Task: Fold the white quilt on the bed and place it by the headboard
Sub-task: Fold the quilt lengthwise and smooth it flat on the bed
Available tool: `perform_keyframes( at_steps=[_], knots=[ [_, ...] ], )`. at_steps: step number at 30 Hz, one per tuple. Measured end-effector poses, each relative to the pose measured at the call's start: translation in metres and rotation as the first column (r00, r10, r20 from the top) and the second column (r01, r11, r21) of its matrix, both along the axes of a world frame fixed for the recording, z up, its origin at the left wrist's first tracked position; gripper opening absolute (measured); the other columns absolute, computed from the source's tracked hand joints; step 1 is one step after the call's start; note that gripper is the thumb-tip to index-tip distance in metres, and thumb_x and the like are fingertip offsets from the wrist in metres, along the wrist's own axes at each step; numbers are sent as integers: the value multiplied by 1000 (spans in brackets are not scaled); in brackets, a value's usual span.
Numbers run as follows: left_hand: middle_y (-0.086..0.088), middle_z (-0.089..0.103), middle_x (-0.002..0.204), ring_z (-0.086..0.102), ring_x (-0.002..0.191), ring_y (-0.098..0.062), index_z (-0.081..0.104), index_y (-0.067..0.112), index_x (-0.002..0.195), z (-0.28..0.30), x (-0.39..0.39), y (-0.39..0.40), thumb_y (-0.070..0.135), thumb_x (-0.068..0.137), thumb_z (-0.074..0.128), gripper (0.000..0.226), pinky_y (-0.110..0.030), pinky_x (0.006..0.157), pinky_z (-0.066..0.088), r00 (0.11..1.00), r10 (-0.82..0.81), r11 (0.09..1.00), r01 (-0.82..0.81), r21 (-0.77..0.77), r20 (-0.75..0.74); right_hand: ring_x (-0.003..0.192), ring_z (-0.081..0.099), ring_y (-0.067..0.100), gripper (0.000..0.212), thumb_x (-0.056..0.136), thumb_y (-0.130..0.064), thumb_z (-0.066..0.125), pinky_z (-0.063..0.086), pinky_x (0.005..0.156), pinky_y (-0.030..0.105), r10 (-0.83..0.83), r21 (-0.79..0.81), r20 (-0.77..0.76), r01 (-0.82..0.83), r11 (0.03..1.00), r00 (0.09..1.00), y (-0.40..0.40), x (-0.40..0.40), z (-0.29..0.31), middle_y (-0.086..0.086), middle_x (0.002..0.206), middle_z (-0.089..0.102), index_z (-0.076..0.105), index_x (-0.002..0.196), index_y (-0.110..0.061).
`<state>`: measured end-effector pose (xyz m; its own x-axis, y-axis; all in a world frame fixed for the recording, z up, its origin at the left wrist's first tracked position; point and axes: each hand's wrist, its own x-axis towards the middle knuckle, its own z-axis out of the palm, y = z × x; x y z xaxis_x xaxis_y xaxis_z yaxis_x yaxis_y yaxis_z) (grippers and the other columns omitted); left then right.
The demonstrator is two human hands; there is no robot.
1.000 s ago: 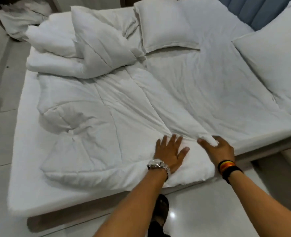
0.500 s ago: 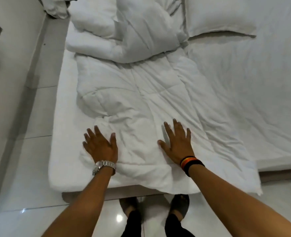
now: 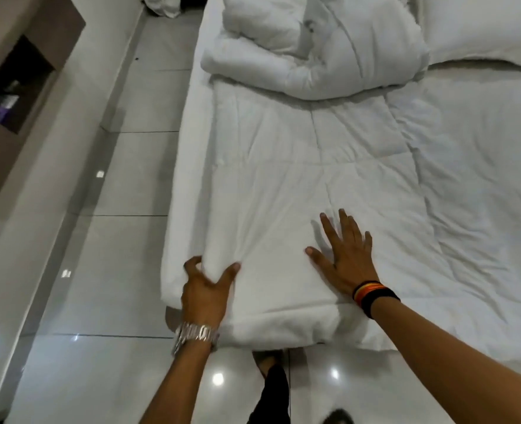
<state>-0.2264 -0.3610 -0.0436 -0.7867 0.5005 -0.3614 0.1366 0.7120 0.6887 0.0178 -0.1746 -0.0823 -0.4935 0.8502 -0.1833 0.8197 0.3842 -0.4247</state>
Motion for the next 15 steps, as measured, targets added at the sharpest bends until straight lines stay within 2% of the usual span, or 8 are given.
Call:
perform_keyframes(
  at_steps=[2, 3, 5, 7, 10, 11, 13, 15],
  knots=[
    [13, 63, 85, 58, 67, -6, 37, 46, 117, 1, -8, -56, 99, 48, 66, 92, -21, 53, 43, 998, 52, 998, -53, -26, -41, 162, -11, 20, 82, 93, -88, 23, -5, 126, 59, 43, 4, -32, -43, 999, 999, -23, -2, -6, -5, 177, -12, -6, 162, -54],
    [12, 63, 86, 59, 68, -8, 37, 46, 117, -4, -9, -78, 101, 46, 64, 94, -23, 53, 43, 997, 64, 996, -66, -67, -34, 162, -12, 20, 82, 93, -88, 21, -6, 127, 60, 82, -14, 15, -82, 997, 997, -34, 0, -13, -5, 176, -13, -6, 163, -53],
    [-1, 70, 103, 66, 81, -24, 39, 36, 135, -23, -1, -122, 94, 54, 68, 104, -30, 63, 50, 997, 71, 977, -68, -201, 6, 162, -13, 22, 86, 92, -88, 18, -5, 125, 65, 207, -75, 209, -196, 978, 956, -58, 12, -31, -4, 176, -17, -8, 164, -48],
    [-13, 70, 121, 68, 101, -34, 26, 25, 157, -43, 5, -150, 82, 65, 72, 117, -39, 81, 55, 998, 56, 955, -41, -295, 42, 162, -15, 26, 91, 92, -86, 22, -4, 123, 69, 254, -128, 350, -223, 966, 901, -79, 24, -46, 0, 175, -20, -10, 165, -43],
    [-13, 62, 141, 65, 119, -33, 8, 23, 167, -55, 16, -145, 73, 75, 72, 122, -37, 97, 50, 997, 26, 979, -10, -203, 77, 162, -13, 29, 89, 94, -82, 25, -4, 123, 69, 205, -124, 327, -173, 977, 922, -101, 37, -47, 4, 176, -16, -6, 166, -39],
    [-15, 55, 151, 63, 125, -35, 10, 22, 167, -56, 25, -135, 69, 80, 69, 116, -34, 98, 48, 999, -16, 988, 20, -156, 30, 163, -11, 29, 88, 96, -80, 25, -3, 124, 69, 203, -112, 314, -176, 978, 927, -104, 43, -44, 4, 176, -15, -5, 167, -38],
    [-20, 54, 151, 63, 123, -40, 19, 18, 166, -53, 46, -107, 63, 90, 62, 98, -34, 94, 50, 988, -107, 992, 99, -75, -109, 163, -9, 29, 85, 97, -77, 26, -1, 125, 68, 178, -103, 318, -153, 983, 931, -104, 57, -39, 5, 176, -13, -3, 167, -37],
    [-19, 51, 155, 58, 132, -38, 25, 14, 165, -49, 68, -73, 57, 99, 56, 84, -43, 107, 50, 952, -242, 970, 239, -41, -190, 163, -8, 29, 83, 100, -73, 29, 1, 126, 67, 90, -101, 307, -61, 993, 947, -96, 70, -31, 6, 177, -11, 2, 168, -35]
  ],
)
